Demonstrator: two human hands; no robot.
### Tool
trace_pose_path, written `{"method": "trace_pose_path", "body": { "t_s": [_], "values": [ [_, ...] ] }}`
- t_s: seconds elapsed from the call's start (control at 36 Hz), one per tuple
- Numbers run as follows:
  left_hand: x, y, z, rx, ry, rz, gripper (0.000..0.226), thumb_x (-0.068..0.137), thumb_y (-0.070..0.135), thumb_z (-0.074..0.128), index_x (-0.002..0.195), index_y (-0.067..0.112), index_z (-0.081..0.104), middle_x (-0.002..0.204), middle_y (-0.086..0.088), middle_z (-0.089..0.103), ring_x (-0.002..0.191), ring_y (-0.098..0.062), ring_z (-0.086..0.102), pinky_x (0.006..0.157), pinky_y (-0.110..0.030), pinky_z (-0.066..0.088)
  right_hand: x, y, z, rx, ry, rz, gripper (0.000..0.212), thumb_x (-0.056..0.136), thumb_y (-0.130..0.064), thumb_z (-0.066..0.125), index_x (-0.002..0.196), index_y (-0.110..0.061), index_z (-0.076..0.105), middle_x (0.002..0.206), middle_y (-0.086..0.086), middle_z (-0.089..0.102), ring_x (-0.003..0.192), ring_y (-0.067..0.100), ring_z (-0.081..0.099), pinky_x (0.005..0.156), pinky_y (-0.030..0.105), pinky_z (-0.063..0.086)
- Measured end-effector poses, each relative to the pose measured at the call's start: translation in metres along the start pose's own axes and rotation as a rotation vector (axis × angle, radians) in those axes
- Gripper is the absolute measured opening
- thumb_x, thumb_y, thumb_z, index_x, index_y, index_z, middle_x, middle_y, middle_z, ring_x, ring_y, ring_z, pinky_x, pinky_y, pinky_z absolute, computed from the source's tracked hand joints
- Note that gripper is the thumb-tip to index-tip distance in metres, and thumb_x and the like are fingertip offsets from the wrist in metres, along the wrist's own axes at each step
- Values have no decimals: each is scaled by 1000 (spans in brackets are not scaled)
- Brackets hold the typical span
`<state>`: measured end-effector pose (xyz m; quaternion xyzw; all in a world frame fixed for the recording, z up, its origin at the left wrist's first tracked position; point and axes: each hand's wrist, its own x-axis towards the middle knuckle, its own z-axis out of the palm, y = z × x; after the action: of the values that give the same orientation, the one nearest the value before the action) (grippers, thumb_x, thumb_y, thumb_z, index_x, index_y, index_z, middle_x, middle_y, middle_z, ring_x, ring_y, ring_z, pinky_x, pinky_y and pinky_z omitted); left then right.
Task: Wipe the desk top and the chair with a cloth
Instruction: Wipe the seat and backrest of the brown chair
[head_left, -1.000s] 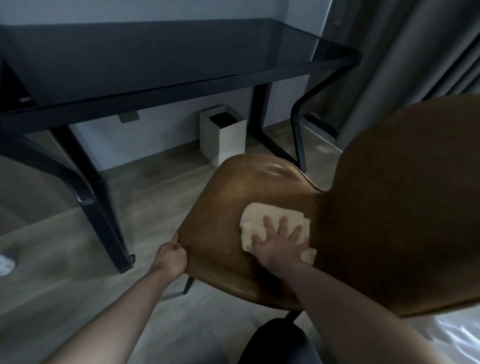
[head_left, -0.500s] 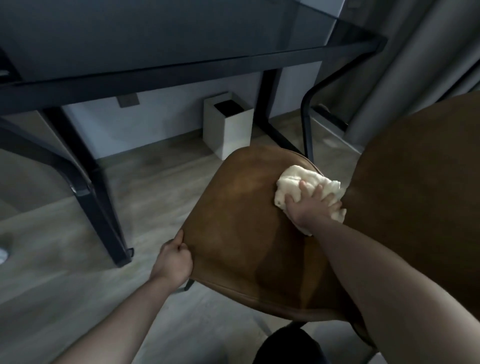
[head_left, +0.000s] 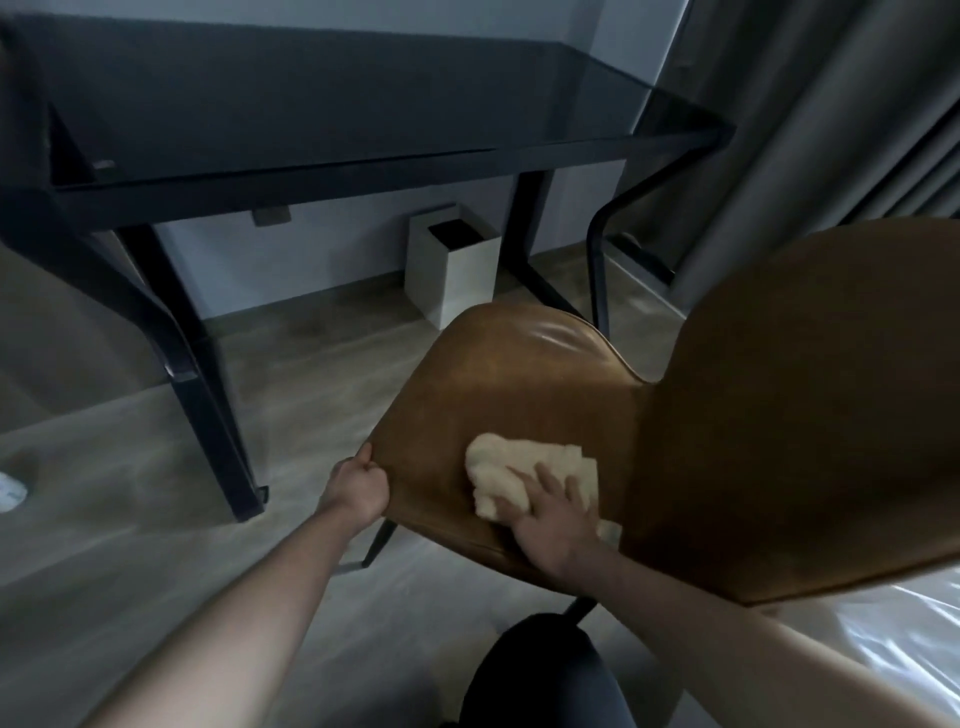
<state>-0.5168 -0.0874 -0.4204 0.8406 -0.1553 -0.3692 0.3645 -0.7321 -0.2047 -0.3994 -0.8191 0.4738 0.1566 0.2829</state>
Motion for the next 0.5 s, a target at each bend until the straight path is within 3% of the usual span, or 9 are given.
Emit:
{"method": "trace_pose_path", "body": {
  "t_s": [0.14,0.28,0.39,0.5],
  "values": [
    [11,-2,1,-1,28,6,58,103,12,32,159,23,29,148,-11,51,80,-16,53,82,-27,40,15,-17,-1,1,-24,-44,60,102,-67,35,158,-57,16,174,-10,-6,157,37,-16,121,66,-11],
    [22,-9,3,38,40,9,58,102,14,33,160,22,29,149,-10,51,101,-22,52,84,-25,37,52,-61,0,-121,-48,-176,64,102,-67,33,160,-56,7,172,-7,-17,154,41,-24,117,70,-17],
    [30,-16,6,77,52,41,54,103,16,33,157,26,36,150,-8,51,130,-31,52,90,-25,36,91,-106,5,-224,-30,-281,65,100,-70,32,159,-58,6,172,-6,-18,152,44,-28,114,73,-18],
    [42,-24,8,40,51,83,51,103,19,34,151,33,45,143,-3,59,119,-24,58,94,-29,44,126,-128,3,-329,49,-345,67,97,-72,32,159,-55,15,174,-5,-9,153,41,-27,111,70,-22]
  ]
}}
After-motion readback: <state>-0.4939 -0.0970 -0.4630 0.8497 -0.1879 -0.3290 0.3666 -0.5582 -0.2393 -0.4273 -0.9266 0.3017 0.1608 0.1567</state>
